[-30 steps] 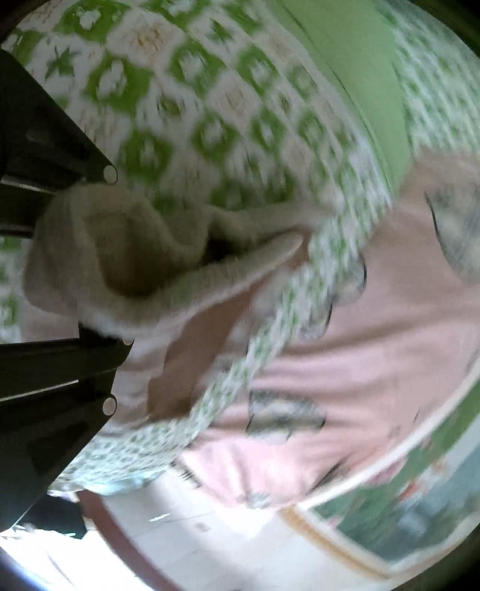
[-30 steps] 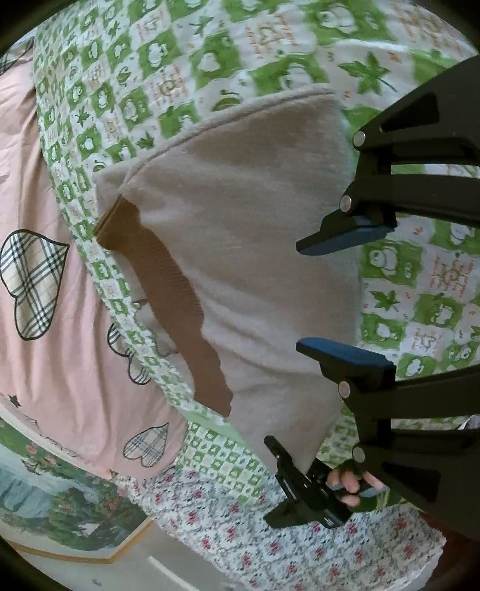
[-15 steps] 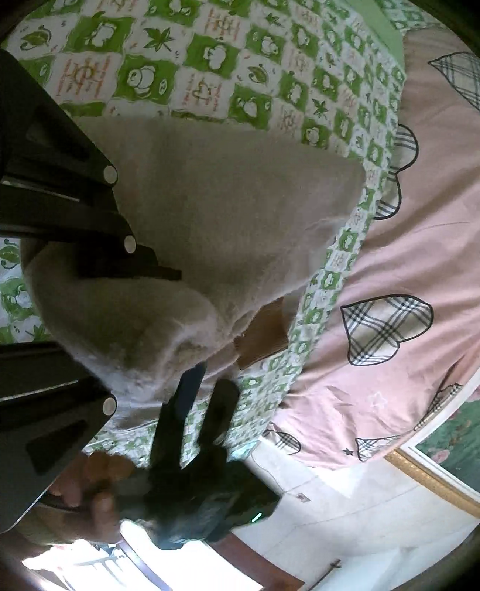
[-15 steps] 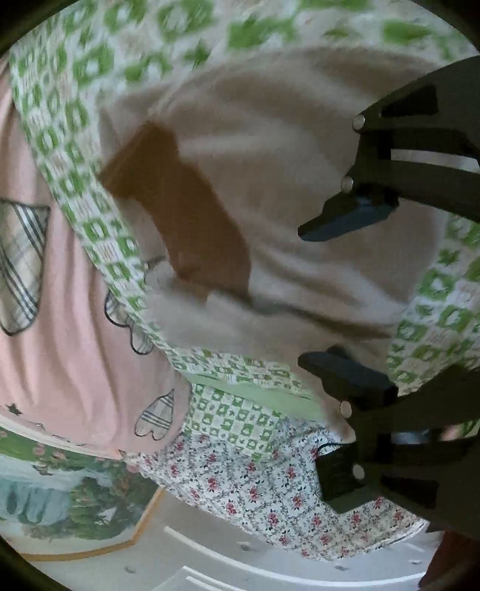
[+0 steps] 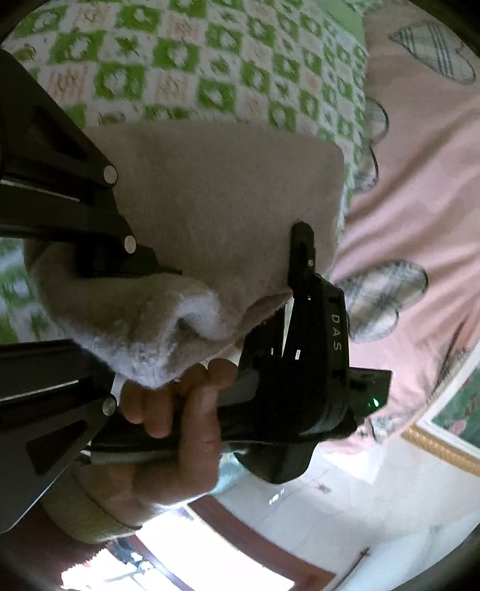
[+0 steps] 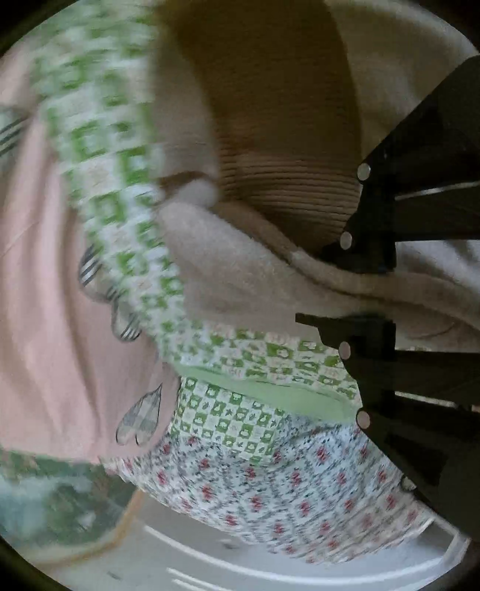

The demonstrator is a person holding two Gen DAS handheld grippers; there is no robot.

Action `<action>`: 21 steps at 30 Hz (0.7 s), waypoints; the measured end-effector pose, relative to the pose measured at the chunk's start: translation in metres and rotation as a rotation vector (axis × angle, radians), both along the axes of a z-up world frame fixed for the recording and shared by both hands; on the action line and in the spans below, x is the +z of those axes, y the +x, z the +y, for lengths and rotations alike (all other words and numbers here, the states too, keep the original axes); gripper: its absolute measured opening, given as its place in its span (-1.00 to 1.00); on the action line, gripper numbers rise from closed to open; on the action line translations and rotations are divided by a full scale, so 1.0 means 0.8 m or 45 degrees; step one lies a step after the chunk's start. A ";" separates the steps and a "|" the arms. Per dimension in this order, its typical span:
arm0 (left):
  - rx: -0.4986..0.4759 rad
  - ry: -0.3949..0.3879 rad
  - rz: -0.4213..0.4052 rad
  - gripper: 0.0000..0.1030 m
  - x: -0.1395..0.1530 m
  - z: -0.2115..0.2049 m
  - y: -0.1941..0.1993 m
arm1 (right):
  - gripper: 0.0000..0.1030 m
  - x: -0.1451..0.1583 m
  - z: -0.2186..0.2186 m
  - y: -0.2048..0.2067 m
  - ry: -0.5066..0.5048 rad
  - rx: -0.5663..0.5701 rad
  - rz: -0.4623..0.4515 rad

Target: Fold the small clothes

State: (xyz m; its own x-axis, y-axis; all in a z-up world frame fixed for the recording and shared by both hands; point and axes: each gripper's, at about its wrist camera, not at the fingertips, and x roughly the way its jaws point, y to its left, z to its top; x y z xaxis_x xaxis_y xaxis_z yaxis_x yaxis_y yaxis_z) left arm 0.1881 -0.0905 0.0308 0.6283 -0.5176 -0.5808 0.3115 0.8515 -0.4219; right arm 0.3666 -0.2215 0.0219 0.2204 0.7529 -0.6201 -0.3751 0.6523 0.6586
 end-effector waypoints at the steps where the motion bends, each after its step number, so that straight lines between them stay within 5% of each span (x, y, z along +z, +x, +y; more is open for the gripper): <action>1: -0.029 -0.009 -0.003 -0.86 0.003 -0.013 0.002 | -0.66 0.012 -0.013 -0.003 -0.009 -0.002 -0.041; 10: -0.224 0.003 0.083 -0.85 -0.031 -0.123 0.021 | -0.67 -0.005 -0.127 0.002 -0.237 -0.138 -0.051; 16: -0.266 0.042 0.108 -0.85 -0.050 -0.150 0.029 | -0.67 -0.016 -0.156 -0.001 -0.316 -0.185 -0.093; 21: -0.287 0.050 0.157 -0.64 -0.057 -0.152 0.033 | -0.66 -0.027 -0.159 0.000 -0.390 -0.199 -0.133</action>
